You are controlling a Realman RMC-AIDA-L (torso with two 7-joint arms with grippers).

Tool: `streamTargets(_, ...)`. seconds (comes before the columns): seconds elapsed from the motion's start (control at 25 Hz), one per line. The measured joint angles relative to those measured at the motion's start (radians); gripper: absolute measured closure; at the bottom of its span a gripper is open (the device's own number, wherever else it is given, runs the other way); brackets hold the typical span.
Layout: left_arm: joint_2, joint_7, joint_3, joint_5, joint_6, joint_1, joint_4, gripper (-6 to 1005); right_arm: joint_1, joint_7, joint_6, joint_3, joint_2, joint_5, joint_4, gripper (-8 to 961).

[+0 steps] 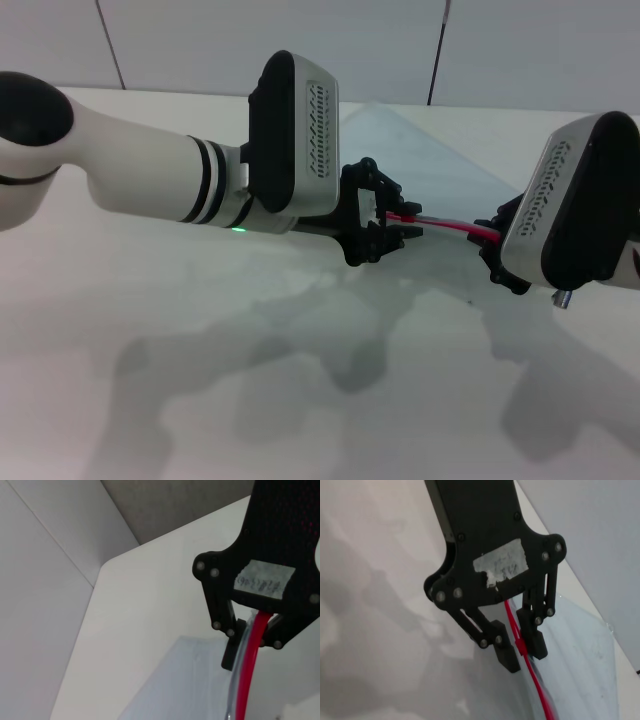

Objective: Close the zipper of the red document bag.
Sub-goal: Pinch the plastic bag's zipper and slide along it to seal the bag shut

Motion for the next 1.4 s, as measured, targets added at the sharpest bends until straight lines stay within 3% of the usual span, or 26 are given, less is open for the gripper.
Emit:
streamTargets(0.72,-0.002,0.001,0.003,-0.023,0.013,0.002,0.003,860,-0.001,0.0,0.0,-0.005,0.002,0.0,-0.014,874)
streamTargets(0.84,-0.002,0.003,0.003,-0.023,0.013,0.006,0.003,907,-0.001,0.0,0.0,-0.005,0.002,0.0,-0.014,873)
streamTargets(1.4,-0.002,0.014,0.003,-0.023,0.036,0.018,0.005,916,-0.005,0.0,0.0,-0.005,0.002,0.0,-0.025,868)
